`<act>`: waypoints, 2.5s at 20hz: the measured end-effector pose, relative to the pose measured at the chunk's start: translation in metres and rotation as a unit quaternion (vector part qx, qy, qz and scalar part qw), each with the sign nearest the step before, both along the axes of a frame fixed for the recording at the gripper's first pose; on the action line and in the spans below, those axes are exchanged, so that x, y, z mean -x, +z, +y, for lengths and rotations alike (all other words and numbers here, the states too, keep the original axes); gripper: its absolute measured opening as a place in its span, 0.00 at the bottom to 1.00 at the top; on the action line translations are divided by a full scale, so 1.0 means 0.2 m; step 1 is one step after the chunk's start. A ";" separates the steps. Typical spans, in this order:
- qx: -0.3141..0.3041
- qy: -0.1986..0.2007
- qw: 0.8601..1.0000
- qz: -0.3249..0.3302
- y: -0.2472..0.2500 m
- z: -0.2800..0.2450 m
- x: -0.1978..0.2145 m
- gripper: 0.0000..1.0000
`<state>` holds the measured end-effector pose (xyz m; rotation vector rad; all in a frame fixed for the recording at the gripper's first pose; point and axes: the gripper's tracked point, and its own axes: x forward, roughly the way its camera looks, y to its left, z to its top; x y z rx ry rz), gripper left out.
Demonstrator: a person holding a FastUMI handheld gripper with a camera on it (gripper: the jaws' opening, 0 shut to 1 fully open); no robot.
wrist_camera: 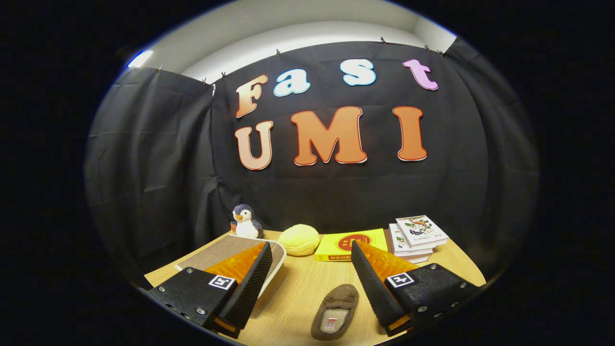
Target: Open the storage box then place both shoes into the box .Put the left shoe in first, then the right shoe, with the right side of both shoes facing outward in a uniform manner.
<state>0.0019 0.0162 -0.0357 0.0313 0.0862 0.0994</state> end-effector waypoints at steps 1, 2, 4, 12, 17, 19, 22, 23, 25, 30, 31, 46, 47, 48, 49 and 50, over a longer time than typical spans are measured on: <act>-0.010 0.003 1.000 0.008 -0.03 0.01 -0.01 0.99; -0.027 0.009 0.999 0.019 -0.08 0.04 -0.01 0.99; -0.076 0.025 0.996 0.050 -0.18 0.09 -0.02 0.99; -0.282 0.118 0.927 0.216 -0.58 0.33 -0.09 0.98; -0.401 0.147 0.861 0.276 -0.67 0.45 -0.14 0.98; -0.442 0.159 0.832 0.295 -0.71 0.51 -0.18 0.98; -0.479 0.163 0.804 0.312 -0.76 0.55 -0.22 0.98; -0.480 0.164 0.801 0.317 -0.78 0.56 -0.23 0.98; -0.496 0.174 0.787 0.322 -0.78 0.60 -0.25 0.98; -0.520 0.179 0.763 0.340 -0.81 0.65 -0.28 0.95; -0.521 0.182 0.760 0.345 -0.82 0.66 -0.28 0.95; -0.544 0.168 0.736 0.366 -0.87 0.61 -0.28 0.17; -0.549 0.170 0.734 0.362 -0.85 0.61 -0.29 0.14; -0.551 0.170 0.737 0.354 -0.82 0.60 -0.28 0.06; -0.547 0.171 0.741 0.350 -0.81 0.60 -0.28 0.03; -0.545 0.170 0.743 0.349 -0.81 0.60 -0.29 0.00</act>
